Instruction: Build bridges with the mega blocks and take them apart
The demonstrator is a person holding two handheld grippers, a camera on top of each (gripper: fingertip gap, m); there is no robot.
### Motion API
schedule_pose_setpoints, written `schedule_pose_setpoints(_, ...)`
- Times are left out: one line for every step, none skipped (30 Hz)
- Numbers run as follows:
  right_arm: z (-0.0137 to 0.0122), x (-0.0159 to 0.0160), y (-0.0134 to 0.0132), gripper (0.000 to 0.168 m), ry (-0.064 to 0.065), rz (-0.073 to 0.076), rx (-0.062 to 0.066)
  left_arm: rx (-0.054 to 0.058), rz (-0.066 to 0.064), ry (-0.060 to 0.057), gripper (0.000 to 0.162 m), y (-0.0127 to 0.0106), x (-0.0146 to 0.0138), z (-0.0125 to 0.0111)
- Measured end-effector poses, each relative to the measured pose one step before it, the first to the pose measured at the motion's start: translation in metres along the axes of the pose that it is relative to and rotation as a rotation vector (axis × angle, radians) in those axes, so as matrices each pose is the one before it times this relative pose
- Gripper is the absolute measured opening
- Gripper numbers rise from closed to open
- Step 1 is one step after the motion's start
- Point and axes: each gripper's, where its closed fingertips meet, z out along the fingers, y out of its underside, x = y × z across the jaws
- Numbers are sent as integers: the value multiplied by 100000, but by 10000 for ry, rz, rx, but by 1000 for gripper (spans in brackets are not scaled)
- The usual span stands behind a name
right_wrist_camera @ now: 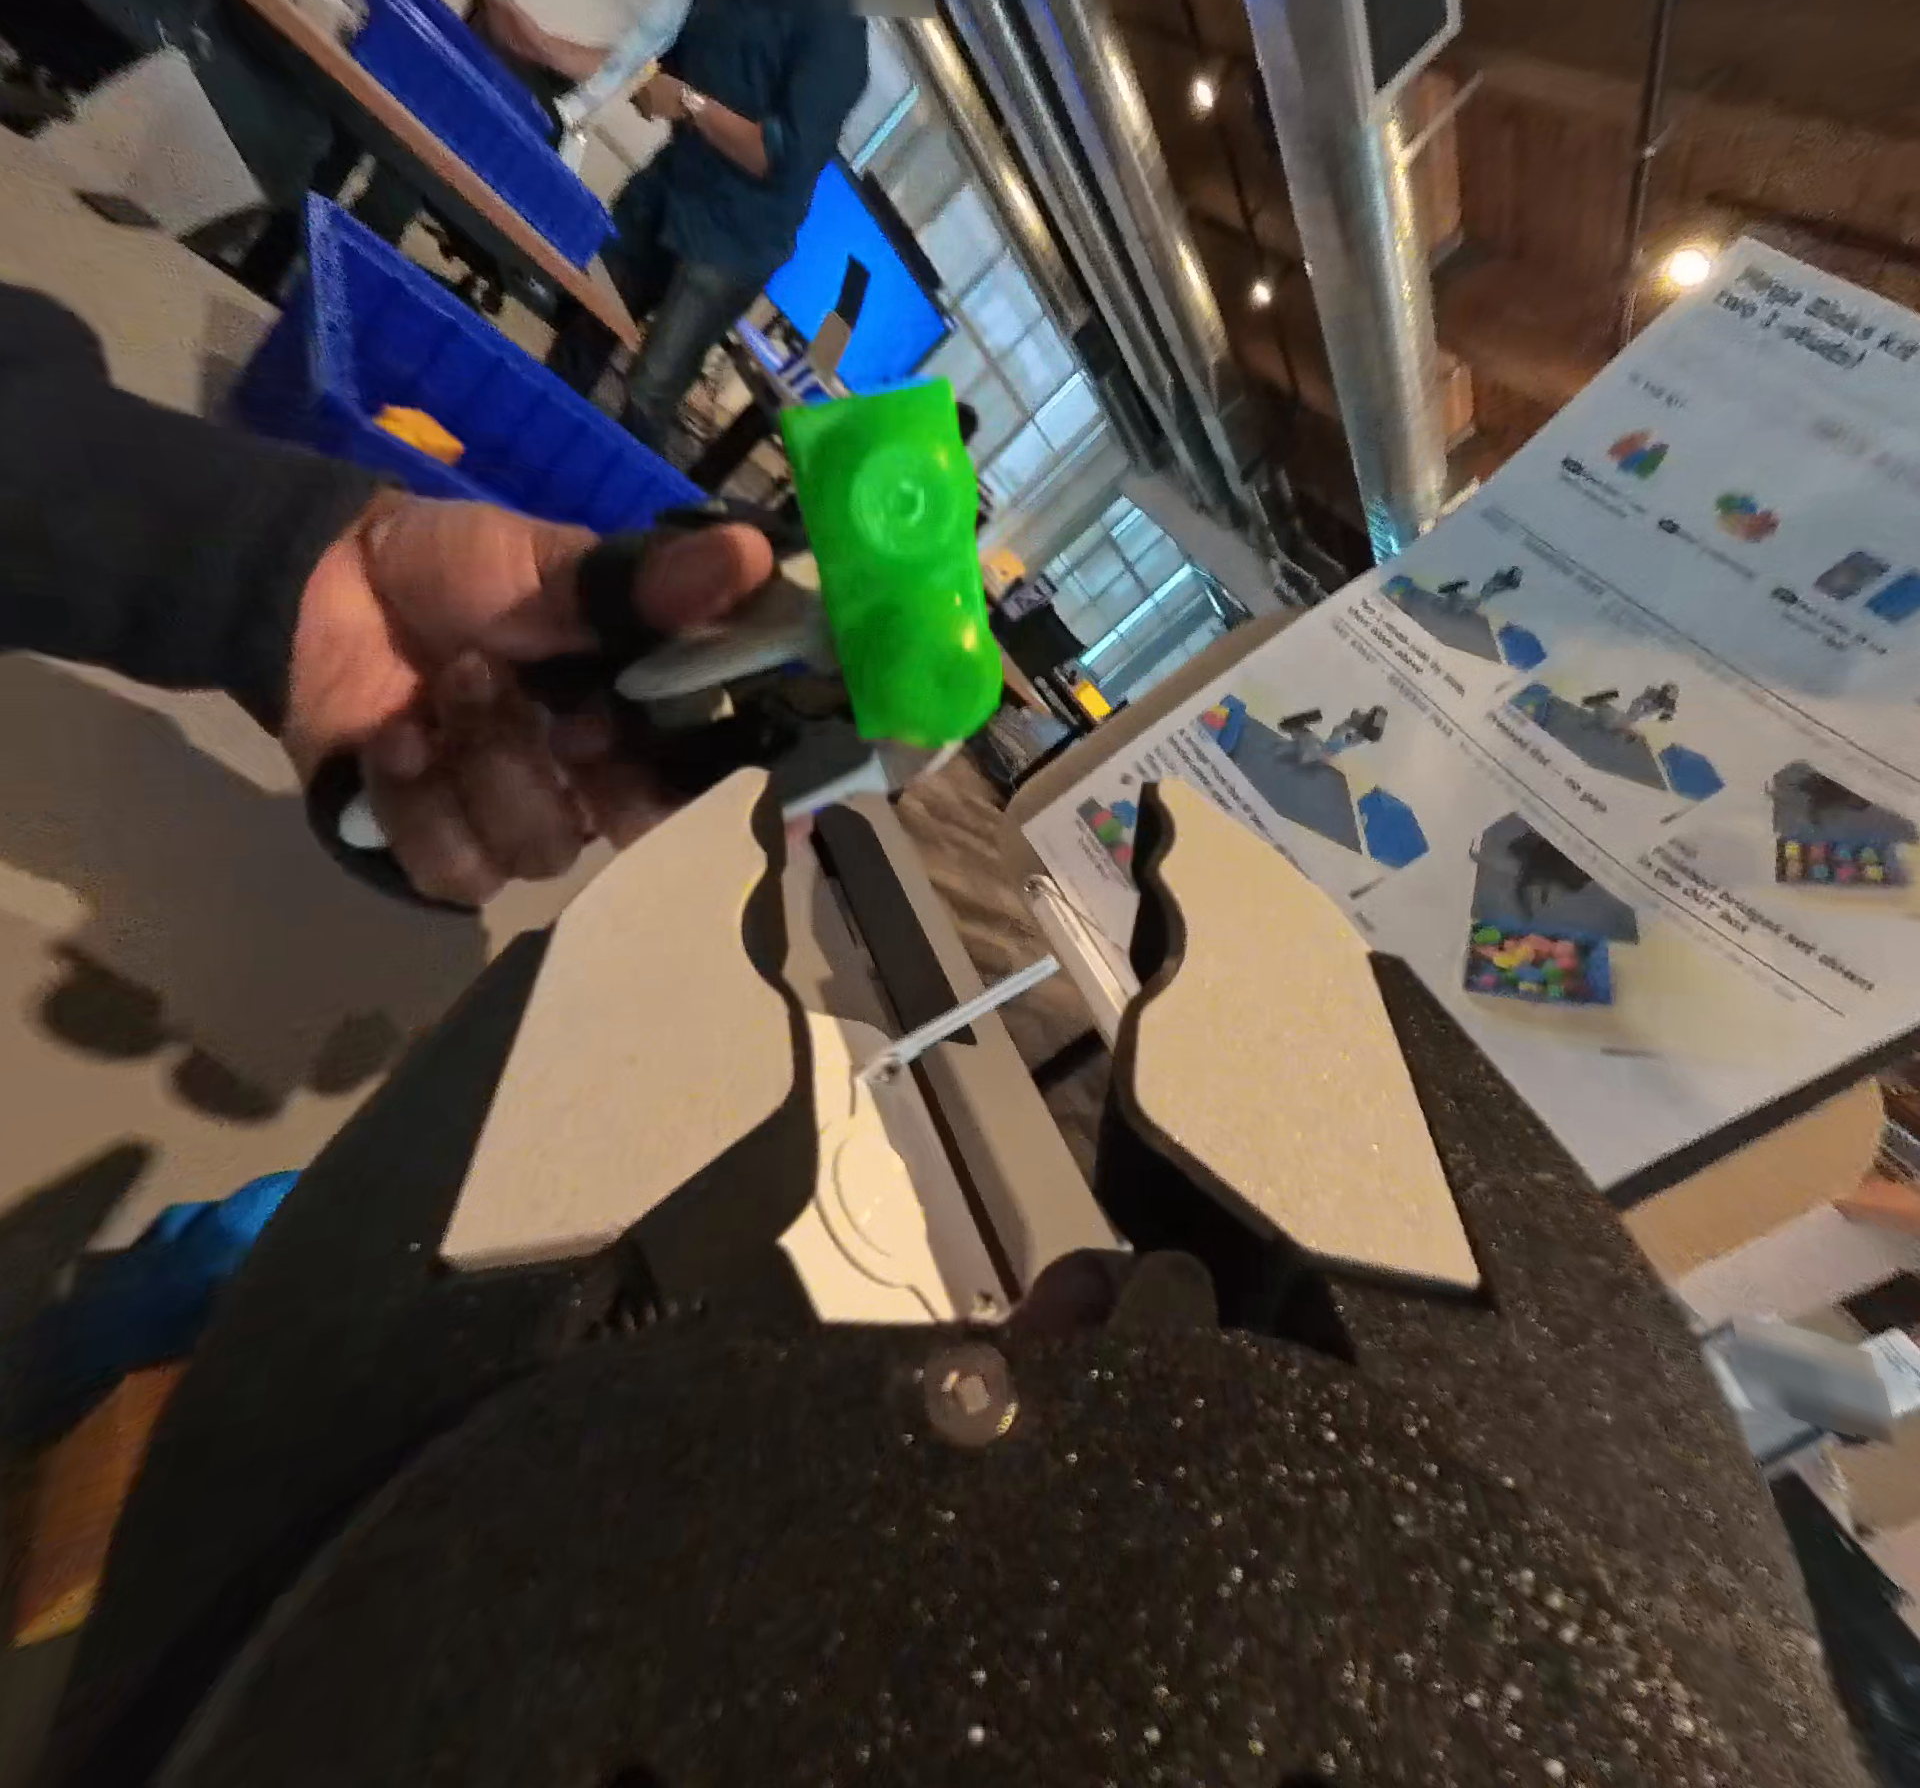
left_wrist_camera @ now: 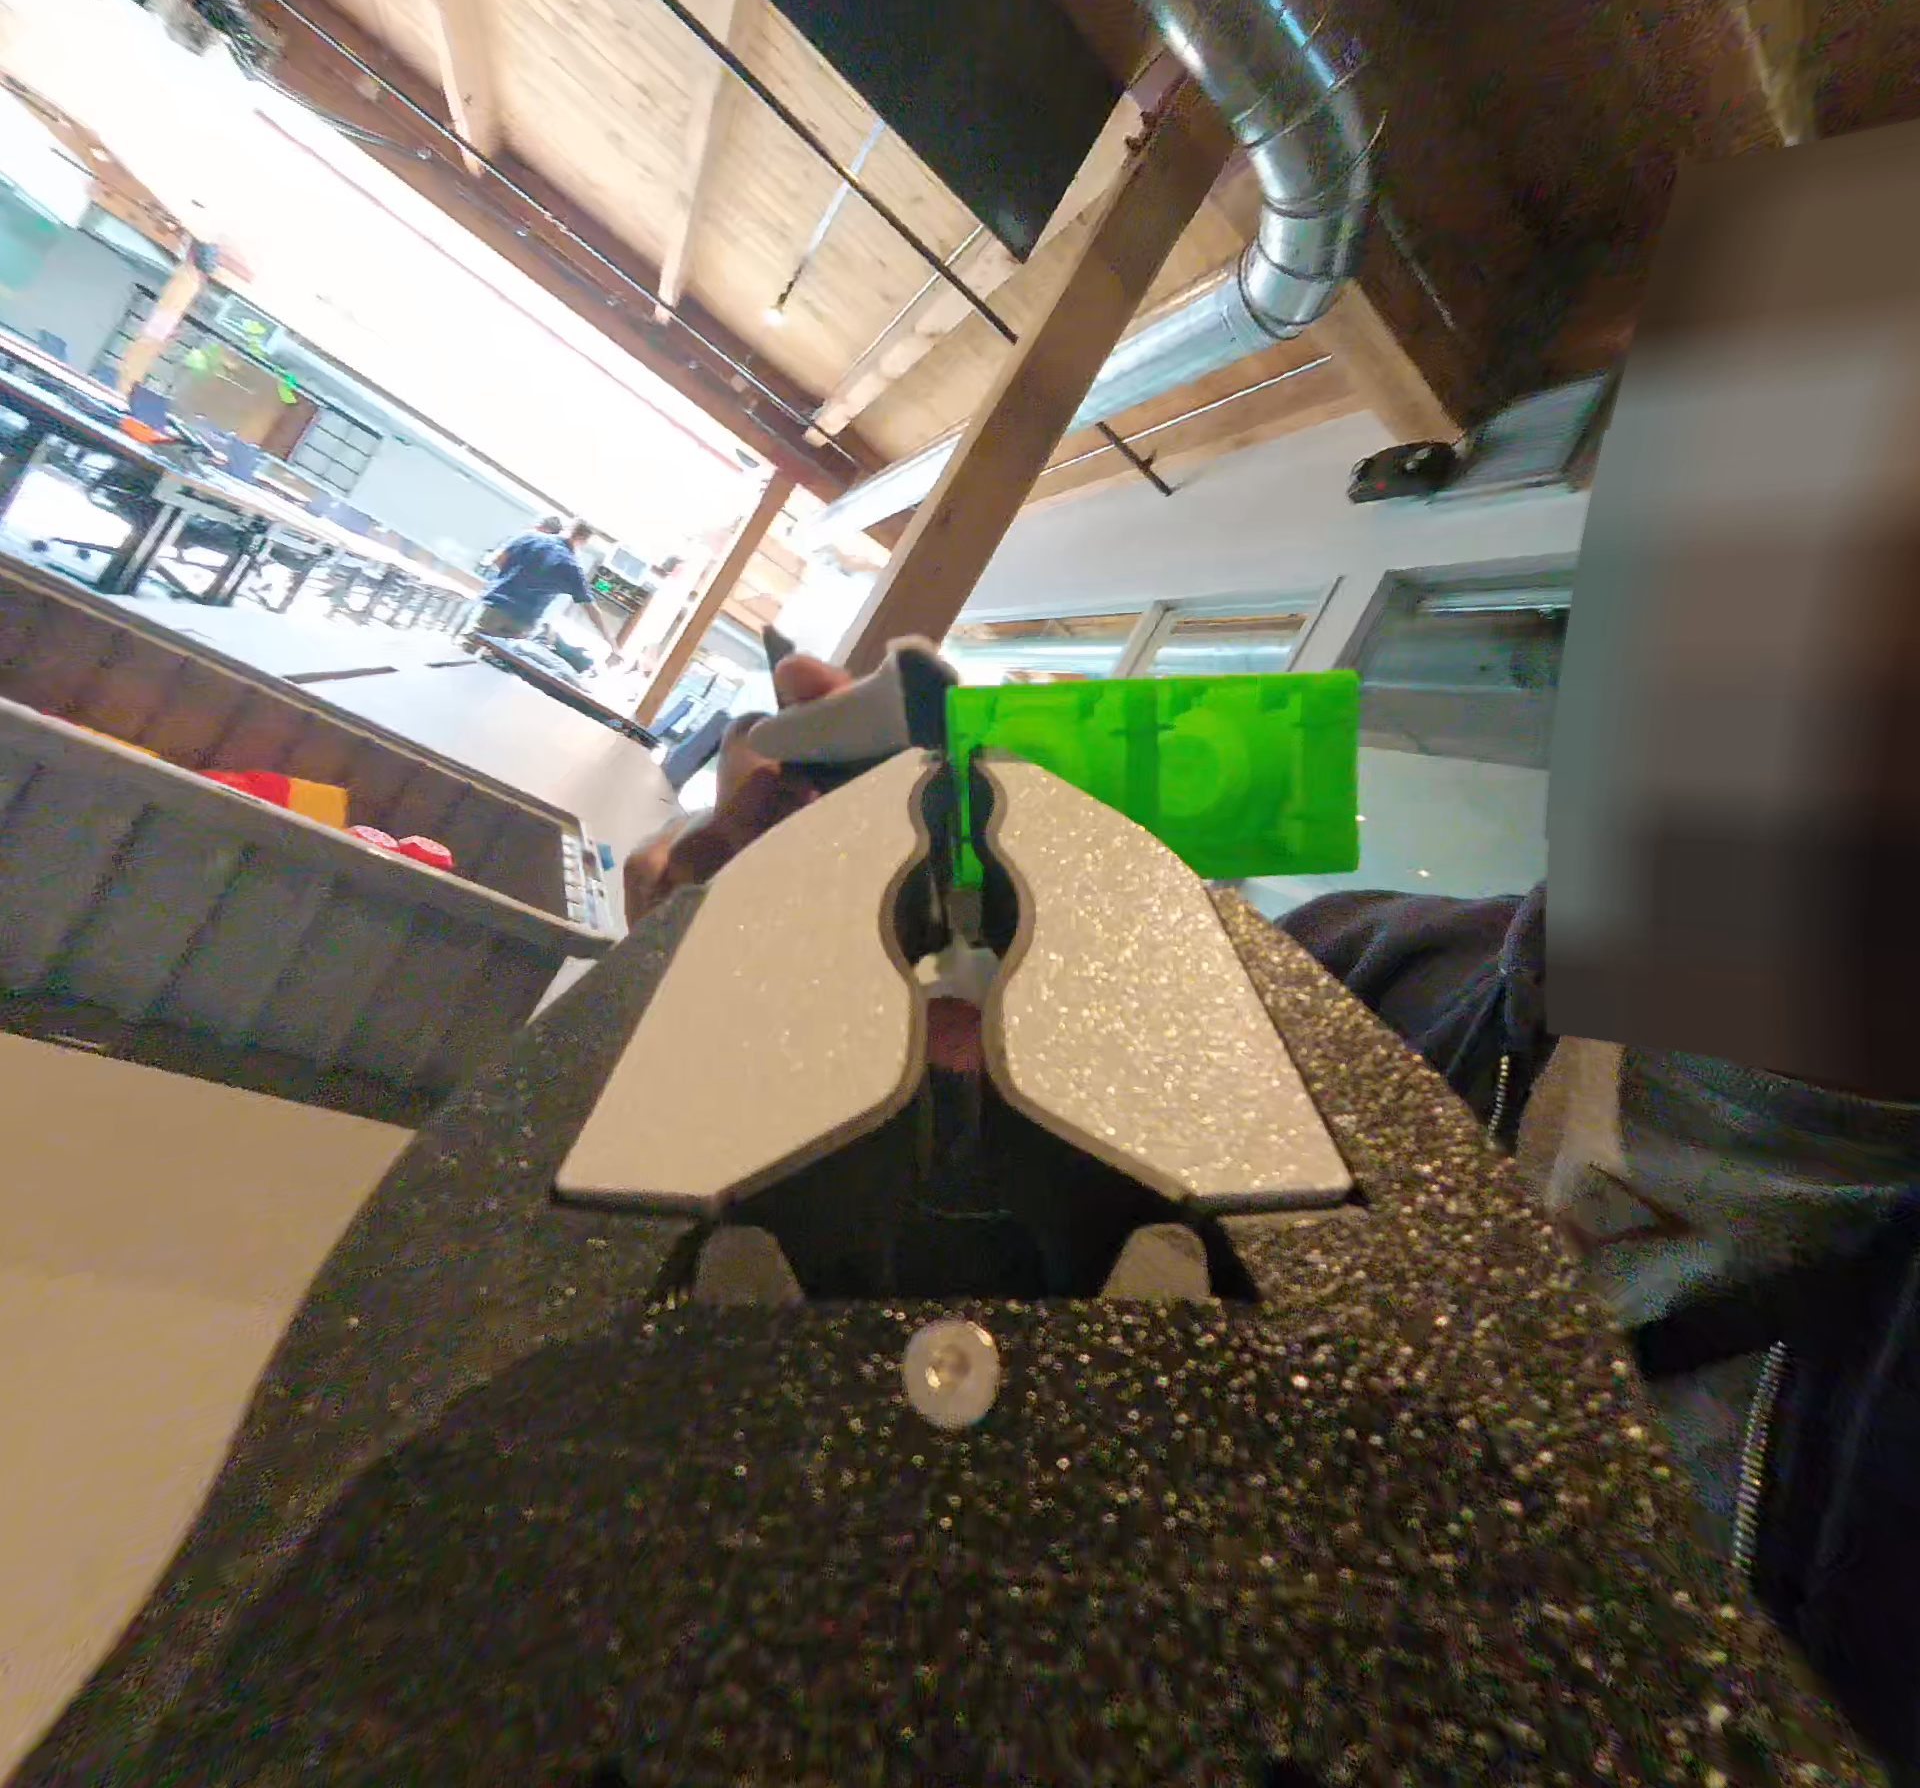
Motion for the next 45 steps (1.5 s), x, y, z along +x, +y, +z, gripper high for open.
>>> schedule_pose_setpoints(29,-375,-151,65,-206,12,127,-76,-129,68,3,715,-256,145)
schedule_pose_setpoints(96,-437,37,65,-216,-70,39,-212,-117,18,3,710,-227,149)
schedule_pose_setpoints(135,-436,114,65,-187,-138,15,-252,-72,-35,3,644,-242,127)
schedule_pose_setpoints(151,-385,113,65,-160,-148,21,-183,-27,-43,3,492,-219,73)
schedule_pose_setpoints(179,-297,64,65,-123,-123,49,-110,-31,-14,3,376,-182,-2)
schedule_pose_setpoints(181,-211,30,64,-107,-87,72,-54,-80,-35,3,272,-266,-79)
schedule_pose_setpoints(194,-104,21,64,-54,-52,66,-32,-133,-98,3,246,-388,-122)
schedule_pose_setpoints(180,-31,64,63,-4,-8,59,-91,-115,-107,3,314,-384,-113)
schedule_pose_setpoints(156,-239,118,61,-118,45,32,-161,-61,-105,3,437,-371,-98)
schedule_pose_setpoints(112,-476,289,60,-226,26,-68,-179,-39,-141,3,420,-354,-86)
schedule_pose_setpoints(72,-434,433,58,-113,-54,-154,-161,-16,-123,3,352,-267,-87)
schedule_pose_setpoints(8,-372,415,53,-8,-87,-122,-138,-6,-95,3,302,-182,-56)
schedule_pose_setpoints(-46,-422,289,49,-3,-63,-42,-149,-3,-129,3,344,-215,-24)
schedule_pose_setpoints(-103,-424,174,44,3,-57,-1,-173,4,-159,3,397,-285,31)
schedule_pose_setpoints(-84,-419,135,40,14,-92,-7,-101,-37,-118,3,299,-282,45)
schedule_pose_setpoints(-53,-245,150,35,99,-117,-62,11,-99,32,3,125,-132,-24)
schedule_pose_setpoints(7,-109,230,35,131,-109,-148,59,-86,-17,3,49,-217,-68)
schedule_pose_setpoints(44,-111,274,35,72,-74,-179,76,-28,-43,3,21,-243,-99)
schedule_pose_setpoints(39,-87,226,35,40,-6,-140,74,-26,-51,4,23,-229,-85)
schedule_pose_setpoints(18,-58,109,34,18,89,-48,34,-56,-135,8,53,-325,-82)
schedule_pose_setpoints(-31,-16,-39,34,-8,200,43,6,-63,-211,18,63,-408,-87)
schedule_pose_setpoints(-52,62,-93,34,-35,290,68,16,-14,-180,28,13,-338,-103)
schedule_pose_setpoints(-57,138,-76,34,-51,335,61,60,74,-48,33,-85,-73,-145)
schedule_pose_setpoints(-85,217,-67,34,-49,358,67,94,93,-54,35,-180,-27,-222)
schedule_pose_setpoints(-144,320,-74,34,-36,391,78,93,115,-146,39,-258,-105,-300)
schedule_pose_setpoints(-170,381,-58,34,-47,434,61,75,182,-218,42,-297,-160,-387)
schedule_pose_setpoints(-191,380,-22,34,-105,466,25,93,256,-257,44,-390,-172,-487)
schedule_pose_setpoints(-130,193,127,34,-266,504,-78,108,308,-340,44,-491,-256,-555)
schedule_pose_setpoints(-64,-8,380,34,-403,545,-249,111,500,-385,44,-588,-235,-592)
schedule_pose_setpoints(-31,-48,511,34,-385,504,-317,159,789,-417,45,-719,-113,-593)
schedule_pose_setpoints(11,-222,616,34,-446,435,-344,196,934,-522,45,-817,-132,-572)
schedule_pose_setpoints(96,-390,845,34,-522,393,-461,141,995,-494,45,-773,-16,-481)
schedule_pose_setpoints(173,-390,1036,34,-466,306,-548,-16,1074,-297,45,-557,301,-341)
schedule_pose_setpoints(240,-434,1108,34,-435,195,-569,-138,1095,-113,46,-323,596,-196)
schedule_pose_setpoints(287,-409,1037,34,-352,98,-526,-265,1073,-68,46,-71,651,-38)
schedule_pose_setpoints(310,-340,872,34,-250,47,-456,-403,1129,-72,47,147,661,104)
schedule_pose_setpoints(302,-227,706,34,-164,31,-407,-520,1199,-70,47,380,718,237)
schedule_pose_setpoints(238,-83,577,34,-57,-20,-382,-617,1133,-26,47,588,774,371)
schedule_pose_setpoints(164,-49,539,34,-13,-88,-382,-662,988,57,48,628,818,453)
schedule_pose_setpoints(89,-84,536,34,-19,-139,-384,-577,739,24,49,520,612,463)
schedule_pose_setpoints(49,-86,470,34,0,-183,-343,-393,434,39,49,319,457,413)
schedule_pose_setpoints(28,-135,307,34,-18,-178,-250,-196,193,123,49,106,419,332)
schedule_pose_setpoints(-16,-167,136,34,-49,-123,-142,-64,32,150,48,-10,375,257)
schedule_pose_setpoints(-43,-102,-24,34,-21,-70,-50,-48,-17,220,48,35,416,210)
schedule_pose_setpoints(-53,-72,-108,34,-11,-44,-15,-49,-13,220,47,73,420,170)
